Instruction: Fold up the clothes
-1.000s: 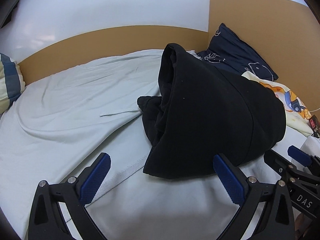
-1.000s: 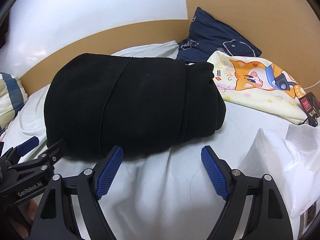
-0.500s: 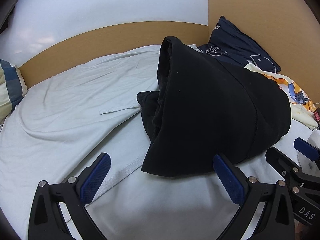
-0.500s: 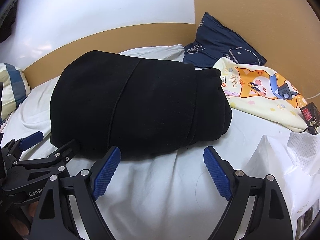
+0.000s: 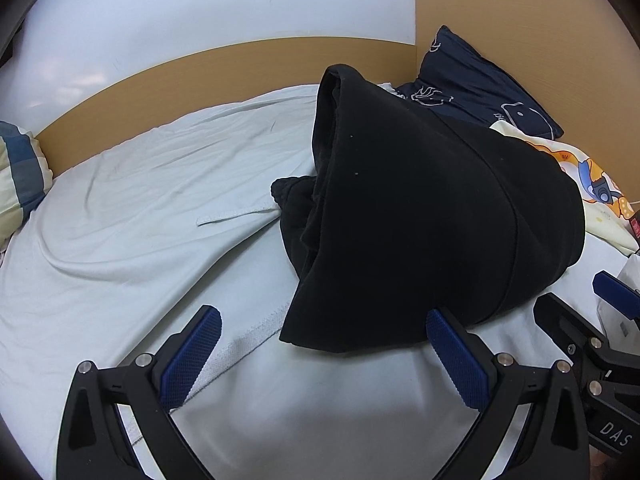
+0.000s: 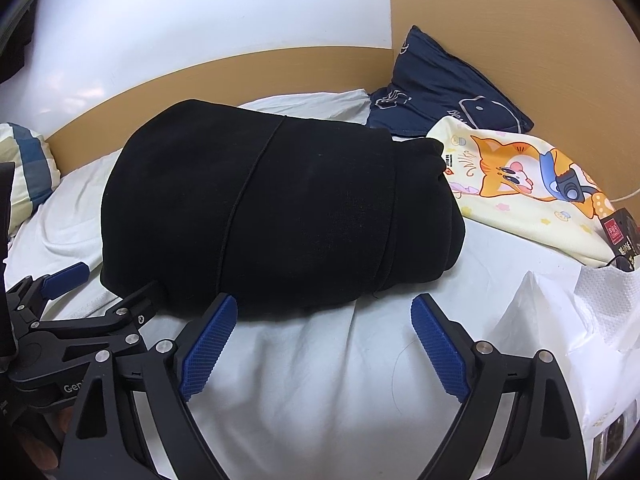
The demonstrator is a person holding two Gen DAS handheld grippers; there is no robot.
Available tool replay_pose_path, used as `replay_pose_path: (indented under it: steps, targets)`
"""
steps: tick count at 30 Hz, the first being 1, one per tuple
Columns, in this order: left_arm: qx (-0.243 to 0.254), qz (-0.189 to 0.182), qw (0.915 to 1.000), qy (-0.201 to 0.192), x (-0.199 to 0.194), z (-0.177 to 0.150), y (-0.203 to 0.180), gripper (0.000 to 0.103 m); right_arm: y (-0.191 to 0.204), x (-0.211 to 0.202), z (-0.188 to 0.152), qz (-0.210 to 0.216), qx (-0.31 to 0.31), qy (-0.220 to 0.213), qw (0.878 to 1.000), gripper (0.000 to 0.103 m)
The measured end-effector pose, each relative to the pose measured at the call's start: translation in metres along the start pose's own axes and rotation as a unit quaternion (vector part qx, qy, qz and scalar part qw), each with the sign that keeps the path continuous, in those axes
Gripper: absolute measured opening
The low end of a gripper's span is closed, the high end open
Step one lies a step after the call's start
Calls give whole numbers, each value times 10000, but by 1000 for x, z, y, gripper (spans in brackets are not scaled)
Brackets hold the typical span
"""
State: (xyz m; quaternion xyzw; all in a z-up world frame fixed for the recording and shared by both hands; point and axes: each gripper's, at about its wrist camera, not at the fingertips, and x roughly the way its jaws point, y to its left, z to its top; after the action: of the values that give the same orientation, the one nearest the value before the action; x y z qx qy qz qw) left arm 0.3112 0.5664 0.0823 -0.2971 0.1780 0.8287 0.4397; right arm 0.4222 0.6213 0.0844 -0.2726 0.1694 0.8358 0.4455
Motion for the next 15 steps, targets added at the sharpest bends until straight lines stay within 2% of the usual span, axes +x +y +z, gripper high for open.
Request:
replay_pose_path:
  steps: [15]
  targets:
    - [30,41,10000,2,-1,0,-1,103,0,-1,0,-10,9,-11,10000,92]
